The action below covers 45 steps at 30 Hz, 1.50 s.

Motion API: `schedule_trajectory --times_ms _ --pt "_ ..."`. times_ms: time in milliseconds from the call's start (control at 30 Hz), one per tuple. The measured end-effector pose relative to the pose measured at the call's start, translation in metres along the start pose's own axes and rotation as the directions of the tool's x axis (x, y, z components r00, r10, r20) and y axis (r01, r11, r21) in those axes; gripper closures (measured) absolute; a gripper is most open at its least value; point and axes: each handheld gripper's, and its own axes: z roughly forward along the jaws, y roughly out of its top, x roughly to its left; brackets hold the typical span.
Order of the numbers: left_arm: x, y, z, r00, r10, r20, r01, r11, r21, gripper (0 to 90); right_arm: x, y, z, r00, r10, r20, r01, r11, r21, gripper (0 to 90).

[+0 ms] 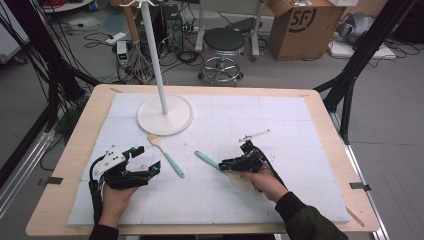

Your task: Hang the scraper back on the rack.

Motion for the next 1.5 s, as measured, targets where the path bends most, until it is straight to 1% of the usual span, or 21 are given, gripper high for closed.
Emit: schedule_trajectory --times_ms 67,133,200,433,500,533,567,667,700,733,767,867,933,967,1033,1067,1200,1233,1367,1467,1500 --pt "0.0 0.0 0.0 1.0 -0.002 0.0 0.002 1.0 0.001 16.1 0.001 0.0 0.001 1.0 0.0 -0.001 0.0 1.0 0.007 66.3" --pt "-0.001 0.0 0.0 1.0 -0.003 0.001 0.003 1.0 0.0 16.1 0.002 0.001 0.003 0.9999 0.003 0.014 -0.003 1.0 0.018 66.7" --pt "-0.001 0.0 0.0 1.0 0.0 0.003 0.0 1.0 0.001 16.1 0.001 0.001 0.003 0.9999 -0.004 0.011 0.004 1.0 0.014 66.9" --pt "-0.002 0.0 0.001 1.0 -0.001 0.003 0.001 1.0 0.003 16.1 0.006 0.001 0.005 0.9992 -0.014 0.036 0.014 1.0 0.016 66.3" --pt "-0.002 0.001 0.001 1.0 0.001 0.001 -0.001 1.0 0.003 16.1 0.007 0.001 0.006 0.9995 -0.019 0.024 0.019 1.0 0.021 66.6" --pt "-0.003 0.001 0.001 1.0 0.002 0.004 -0.002 1.0 0.002 16.1 0.009 0.001 0.007 0.9993 -0.028 0.025 0.027 0.999 0.023 66.6" --pt "-0.003 0.001 0.001 1.0 0.004 0.002 -0.004 1.0 0.002 16.1 0.01 0.001 0.008 0.9994 -0.024 0.027 0.023 0.999 0.025 66.6" --pt "-0.004 0.001 0.001 1.0 0.005 0.002 -0.005 1.0 0.0 16.1 0.011 0.001 0.009 0.9986 -0.032 0.042 0.031 0.999 0.027 65.7" --pt "-0.004 0.001 0.001 1.0 0.005 0.003 -0.005 1.0 0.003 16.1 0.012 0.0 0.011 0.9966 -0.048 0.067 0.046 0.998 0.044 65.0" --pt "-0.005 0.001 0.002 1.0 0.007 0.007 -0.007 1.0 0.005 16.1 0.014 0.0 0.013 0.9929 -0.076 0.091 0.071 0.996 0.053 66.3" --pt "-0.005 0.001 0.002 0.9999 0.008 0.008 -0.008 1.0 0.004 16.1 0.016 0.0 0.013 0.9887 -0.11 0.102 0.104 0.993 0.06 65.4" --pt "-0.006 0.001 0.003 0.9999 0.008 0.008 -0.008 1.0 0.005 16.1 0.02 -0.001 0.015 0.9794 -0.152 0.133 0.144 0.987 0.071 68.5" --pt "-0.006 0.001 0.003 0.9999 0.008 0.009 -0.008 0.9999 0.006 16.1 0.019 0.0 0.015 0.977 -0.161 0.14 0.151 0.986 0.076 73.2" --pt "-0.006 0.001 0.003 0.9999 0.008 0.009 -0.008 0.9999 0.007 16.1 0.017 0.0 0.015 0.9776 -0.158 0.14 0.148 0.986 0.074 75.5" --pt "-0.006 0.001 0.004 0.9999 0.011 0.009 -0.011 0.9999 0.006 16.1 0.014 0.001 0.014 0.9814 -0.144 0.127 0.136 0.988 0.074 76.3" --pt "-0.006 0.001 0.004 0.9999 0.009 0.009 -0.009 0.9999 0.006 16.1 0.014 0.001 0.015 0.9807 -0.149 0.127 0.14 0.987 0.076 76.4" --pt "-0.006 0.002 0.004 0.9999 0.008 0.009 -0.008 0.9999 0.007 16.1 0.019 0.0 0.016 0.9693 -0.186 0.16 0.174 0.981 0.086 76.7" --pt "-0.006 0.002 0.004 0.9999 0.008 0.01 -0.008 1.0 0.003 16.1 0.019 0.001 0.017 0.9693 -0.186 0.161 0.173 0.981 0.091 77.3" --pt "-0.007 0.002 0.004 0.9999 0.01 0.008 -0.01 1.0 0.003 16.1 0.018 0.003 0.017 0.9749 -0.155 0.16 0.14 0.985 0.101 79.5" --pt "-0.007 0.003 0.005 0.9999 0.007 0.011 -0.007 1.0 0.003 16.1 0.021 0.004 0.019 0.9655 -0.184 0.184 0.165 0.98 0.114 79.7" --pt "-0.007 0.003 0.005 0.9999 0.007 0.01 -0.007 1.0 0.003 16.1 0.02 0.004 0.018 0.9685 -0.174 0.178 0.156 0.981 0.115 79.9"
